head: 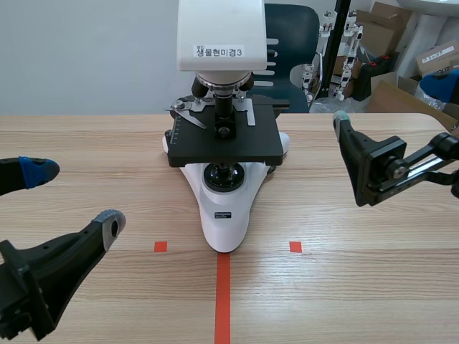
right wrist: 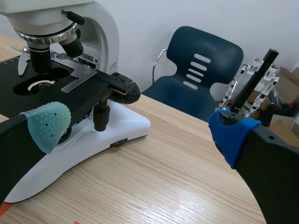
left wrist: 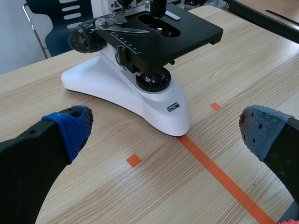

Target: Point at the stage knob

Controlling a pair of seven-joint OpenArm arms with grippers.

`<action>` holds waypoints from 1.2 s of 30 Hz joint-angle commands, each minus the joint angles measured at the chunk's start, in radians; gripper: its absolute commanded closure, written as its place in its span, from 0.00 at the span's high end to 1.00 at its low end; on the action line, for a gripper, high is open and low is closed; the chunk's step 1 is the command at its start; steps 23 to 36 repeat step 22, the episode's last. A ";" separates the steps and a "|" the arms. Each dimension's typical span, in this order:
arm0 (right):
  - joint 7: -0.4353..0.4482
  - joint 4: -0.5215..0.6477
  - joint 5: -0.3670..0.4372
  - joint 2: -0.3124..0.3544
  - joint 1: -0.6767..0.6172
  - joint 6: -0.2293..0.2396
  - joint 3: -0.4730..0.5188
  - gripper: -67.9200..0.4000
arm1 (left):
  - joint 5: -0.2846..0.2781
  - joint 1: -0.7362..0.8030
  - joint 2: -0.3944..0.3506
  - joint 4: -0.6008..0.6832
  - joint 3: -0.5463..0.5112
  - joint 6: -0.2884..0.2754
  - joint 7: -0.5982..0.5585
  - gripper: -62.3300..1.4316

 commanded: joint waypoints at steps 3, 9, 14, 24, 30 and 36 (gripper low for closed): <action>0.012 0.006 0.005 0.008 -0.001 -0.004 0.013 1.00 | -0.010 -0.001 0.002 0.016 -0.003 -0.002 -0.014 1.00; 0.012 0.006 0.005 0.008 -0.001 -0.004 0.013 1.00 | -0.010 -0.001 0.002 0.016 -0.003 -0.002 -0.014 1.00; 0.012 0.006 0.005 0.008 -0.001 -0.004 0.013 1.00 | -0.010 -0.001 0.002 0.016 -0.003 -0.002 -0.014 1.00; 0.012 0.006 -0.032 0.008 -0.002 -0.004 0.013 1.00 | -0.010 -0.001 0.002 0.016 -0.003 -0.002 -0.014 1.00; 0.012 0.006 -0.032 0.008 -0.002 -0.004 0.013 1.00 | -0.010 -0.001 0.002 0.016 -0.003 -0.002 -0.014 1.00; 0.012 0.006 -0.032 0.008 -0.002 -0.004 0.013 1.00 | -0.010 -0.001 0.002 0.016 -0.003 -0.002 -0.014 1.00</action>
